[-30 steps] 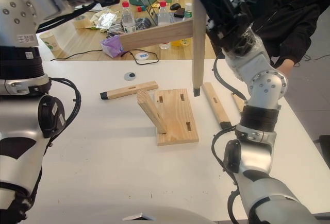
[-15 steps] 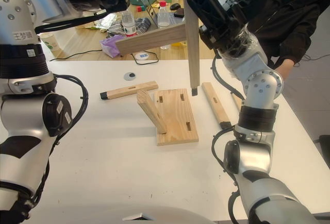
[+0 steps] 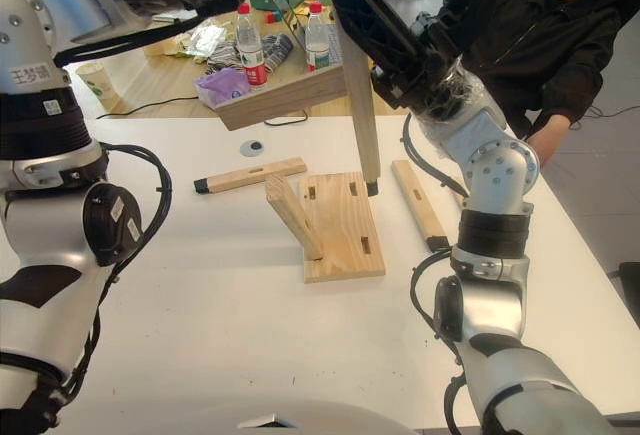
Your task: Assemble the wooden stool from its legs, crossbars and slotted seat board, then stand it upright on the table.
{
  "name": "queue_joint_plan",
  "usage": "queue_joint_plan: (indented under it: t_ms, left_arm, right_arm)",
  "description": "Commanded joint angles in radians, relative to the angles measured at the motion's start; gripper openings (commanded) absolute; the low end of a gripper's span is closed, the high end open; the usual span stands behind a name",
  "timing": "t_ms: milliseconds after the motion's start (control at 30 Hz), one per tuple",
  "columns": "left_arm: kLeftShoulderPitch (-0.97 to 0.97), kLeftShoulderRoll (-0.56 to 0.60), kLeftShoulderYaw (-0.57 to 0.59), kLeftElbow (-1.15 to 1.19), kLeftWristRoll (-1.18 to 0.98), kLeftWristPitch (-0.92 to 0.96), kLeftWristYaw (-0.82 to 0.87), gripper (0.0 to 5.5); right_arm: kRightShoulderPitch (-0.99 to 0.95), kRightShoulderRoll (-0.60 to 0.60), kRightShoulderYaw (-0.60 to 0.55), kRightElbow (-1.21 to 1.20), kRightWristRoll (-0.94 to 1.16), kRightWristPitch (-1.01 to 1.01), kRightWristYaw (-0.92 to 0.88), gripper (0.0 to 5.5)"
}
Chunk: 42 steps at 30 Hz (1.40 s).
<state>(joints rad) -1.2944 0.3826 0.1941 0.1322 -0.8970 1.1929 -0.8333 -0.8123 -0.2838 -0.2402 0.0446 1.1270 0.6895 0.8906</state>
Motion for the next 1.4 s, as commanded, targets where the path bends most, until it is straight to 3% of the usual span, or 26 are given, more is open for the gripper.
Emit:
queue_joint_plan:
  t_ms: [33, 200, 400, 733, 1000, 1400]
  left_arm:
    - [0.014, -0.023, 0.002, -0.032, -0.033, 0.015, 0.028, 3.35]
    - [0.008, -0.037, 0.032, -0.027, -0.060, 0.014, 0.074, 2.99]
    - [0.002, -0.051, 0.047, -0.022, -0.083, 0.015, 0.102, 2.03]
    - [0.000, -0.022, 0.008, -0.003, -0.062, 0.003, 0.086, 2.03]
    - [0.016, 0.005, -0.022, -0.045, -0.043, -0.015, 0.084, 2.03]
    - [0.008, 0.081, -0.279, 0.145, 0.234, -0.307, -0.208, 2.03]
  right_arm:
    - [-0.008, 0.003, 0.000, -0.007, -0.009, 0.003, -0.010, 2.06]
    - [-0.003, 0.003, 0.003, -0.009, -0.012, 0.000, -0.008, 2.06]
    - [0.006, -0.002, 0.007, -0.011, -0.013, 0.000, -0.004, 2.06]
    - [0.006, -0.035, 0.052, -0.026, -0.069, 0.003, 0.023, 2.06]
    - [-0.010, -0.054, 0.061, -0.016, -0.108, 0.002, 0.028, 3.38]
    - [-0.079, -0.189, 0.121, 0.040, -0.161, 0.117, 0.213, 3.38]
